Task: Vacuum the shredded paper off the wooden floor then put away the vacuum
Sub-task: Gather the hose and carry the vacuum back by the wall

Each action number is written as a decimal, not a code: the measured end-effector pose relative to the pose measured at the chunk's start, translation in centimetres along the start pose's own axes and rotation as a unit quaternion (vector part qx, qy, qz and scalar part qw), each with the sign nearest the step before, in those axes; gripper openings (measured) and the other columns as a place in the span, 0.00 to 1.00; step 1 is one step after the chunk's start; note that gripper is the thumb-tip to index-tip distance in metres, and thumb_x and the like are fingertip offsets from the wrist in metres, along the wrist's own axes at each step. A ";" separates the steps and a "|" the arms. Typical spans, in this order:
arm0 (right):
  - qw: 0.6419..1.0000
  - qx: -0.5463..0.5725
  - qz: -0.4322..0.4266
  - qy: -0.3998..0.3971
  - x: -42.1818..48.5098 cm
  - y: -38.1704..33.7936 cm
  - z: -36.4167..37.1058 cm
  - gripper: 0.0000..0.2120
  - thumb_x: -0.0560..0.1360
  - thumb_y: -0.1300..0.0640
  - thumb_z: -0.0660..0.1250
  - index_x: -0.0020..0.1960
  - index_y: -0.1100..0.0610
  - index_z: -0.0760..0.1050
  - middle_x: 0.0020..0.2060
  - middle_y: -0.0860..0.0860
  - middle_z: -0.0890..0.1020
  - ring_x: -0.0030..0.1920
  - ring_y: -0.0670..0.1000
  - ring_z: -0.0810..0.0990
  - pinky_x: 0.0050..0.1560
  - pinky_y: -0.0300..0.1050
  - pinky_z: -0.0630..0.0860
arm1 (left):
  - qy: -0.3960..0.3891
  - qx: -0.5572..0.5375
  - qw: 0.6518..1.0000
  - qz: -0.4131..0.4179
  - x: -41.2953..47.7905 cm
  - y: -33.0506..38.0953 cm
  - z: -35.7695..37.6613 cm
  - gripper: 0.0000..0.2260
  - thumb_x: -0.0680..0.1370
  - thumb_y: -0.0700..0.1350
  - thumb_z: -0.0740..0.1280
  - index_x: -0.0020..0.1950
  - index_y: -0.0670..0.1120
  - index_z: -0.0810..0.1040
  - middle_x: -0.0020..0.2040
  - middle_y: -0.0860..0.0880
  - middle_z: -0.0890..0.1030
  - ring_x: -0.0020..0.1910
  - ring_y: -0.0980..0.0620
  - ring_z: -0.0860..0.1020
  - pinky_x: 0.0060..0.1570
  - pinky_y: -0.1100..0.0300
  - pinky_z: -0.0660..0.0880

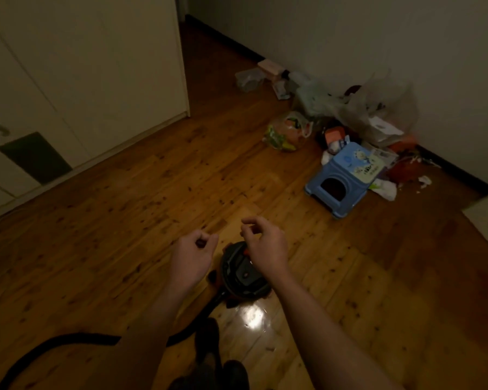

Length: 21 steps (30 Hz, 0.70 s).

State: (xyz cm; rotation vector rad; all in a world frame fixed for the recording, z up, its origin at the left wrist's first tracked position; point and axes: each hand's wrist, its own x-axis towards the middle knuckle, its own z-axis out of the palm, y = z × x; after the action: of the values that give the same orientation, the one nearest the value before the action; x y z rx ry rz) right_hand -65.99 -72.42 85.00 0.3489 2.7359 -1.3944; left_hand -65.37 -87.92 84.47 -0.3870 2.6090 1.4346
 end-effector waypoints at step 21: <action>0.991 -0.047 0.124 -0.028 10.7 11.1 6.2 0.07 0.80 0.56 0.64 0.54 0.53 0.80 0.43 0.41 0.78 0.47 0.42 0.77 0.38 0.26 0.67 | -0.089 -0.029 0.985 -0.143 11.3 -8.4 8.1 0.09 0.79 0.51 0.65 0.57 0.50 0.75 0.51 0.54 0.76 0.52 0.53 0.76 0.51 0.58 0.73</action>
State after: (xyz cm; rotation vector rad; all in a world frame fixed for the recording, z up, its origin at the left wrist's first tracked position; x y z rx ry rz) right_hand -74.27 -69.25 70.97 0.6089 2.5933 -1.1916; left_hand -73.77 -87.17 70.60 -0.5833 2.2679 1.3795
